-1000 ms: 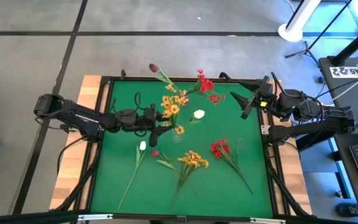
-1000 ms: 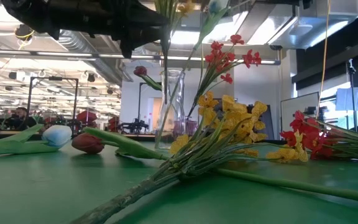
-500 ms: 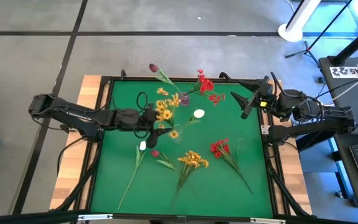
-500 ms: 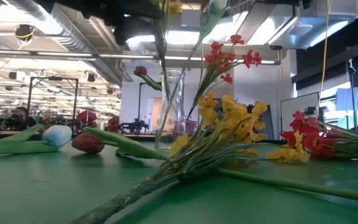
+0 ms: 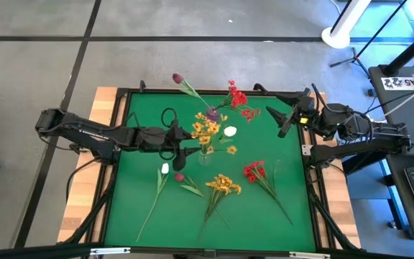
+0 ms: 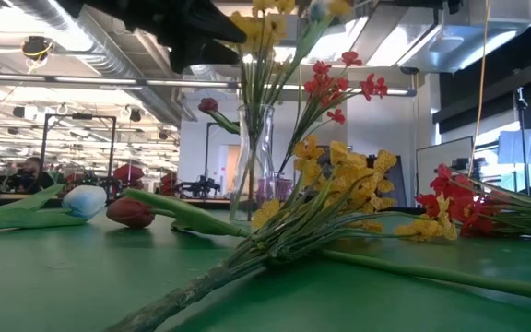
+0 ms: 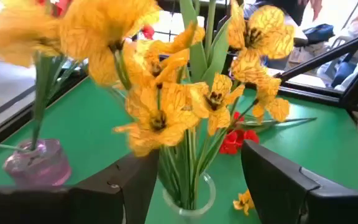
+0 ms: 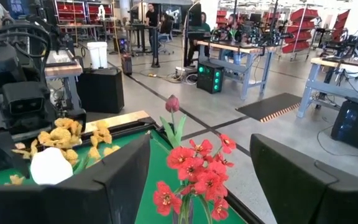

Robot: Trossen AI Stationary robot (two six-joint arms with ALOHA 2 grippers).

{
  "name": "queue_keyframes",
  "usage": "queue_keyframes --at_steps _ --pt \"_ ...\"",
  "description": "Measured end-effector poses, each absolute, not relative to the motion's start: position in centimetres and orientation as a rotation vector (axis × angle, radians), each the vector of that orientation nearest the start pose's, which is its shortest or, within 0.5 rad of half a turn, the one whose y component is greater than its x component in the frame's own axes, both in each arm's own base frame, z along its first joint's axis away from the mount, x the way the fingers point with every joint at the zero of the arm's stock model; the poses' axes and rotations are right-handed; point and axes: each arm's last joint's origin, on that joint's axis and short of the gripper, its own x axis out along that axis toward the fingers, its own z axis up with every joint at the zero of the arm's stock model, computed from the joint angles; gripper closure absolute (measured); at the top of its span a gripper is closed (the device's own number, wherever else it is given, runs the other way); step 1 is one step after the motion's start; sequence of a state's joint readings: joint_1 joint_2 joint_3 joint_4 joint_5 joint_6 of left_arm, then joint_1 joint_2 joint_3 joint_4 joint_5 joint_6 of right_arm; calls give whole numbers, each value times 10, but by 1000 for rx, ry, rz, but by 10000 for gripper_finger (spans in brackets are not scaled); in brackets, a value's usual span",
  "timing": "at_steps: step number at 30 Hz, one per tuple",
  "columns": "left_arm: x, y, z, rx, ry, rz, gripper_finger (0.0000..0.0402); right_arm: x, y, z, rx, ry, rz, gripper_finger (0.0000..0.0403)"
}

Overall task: Sort flowers into vase by color
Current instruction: Put the top yellow flowers into the transparent vase, then put the yellow flowers into the transparent vase

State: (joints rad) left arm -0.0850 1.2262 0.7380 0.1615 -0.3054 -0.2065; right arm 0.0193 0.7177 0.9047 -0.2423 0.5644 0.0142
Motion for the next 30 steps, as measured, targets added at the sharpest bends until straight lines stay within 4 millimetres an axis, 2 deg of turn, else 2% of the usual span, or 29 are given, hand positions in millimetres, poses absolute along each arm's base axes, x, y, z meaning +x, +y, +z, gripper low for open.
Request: queue_keyframes --at_steps 3,11,15,19,23,30 --pt "259 -14 269 -160 336 262 180 143 -13 374 -4 71 -546 127" --pt "237 -22 298 -153 634 361 180 143 -13 373 -5 79 -546 127" --pt "227 -30 308 -258 728 369 180 143 -13 373 -7 83 -546 127" --pt "219 -39 296 -403 849 356 180 143 -13 372 -12 100 -546 127" --pt "205 -49 270 -491 997 427 180 144 -13 371 -14 107 -546 127" --pt "186 -70 231 -712 1143 500 180 146 -13 370 -16 112 -546 127"
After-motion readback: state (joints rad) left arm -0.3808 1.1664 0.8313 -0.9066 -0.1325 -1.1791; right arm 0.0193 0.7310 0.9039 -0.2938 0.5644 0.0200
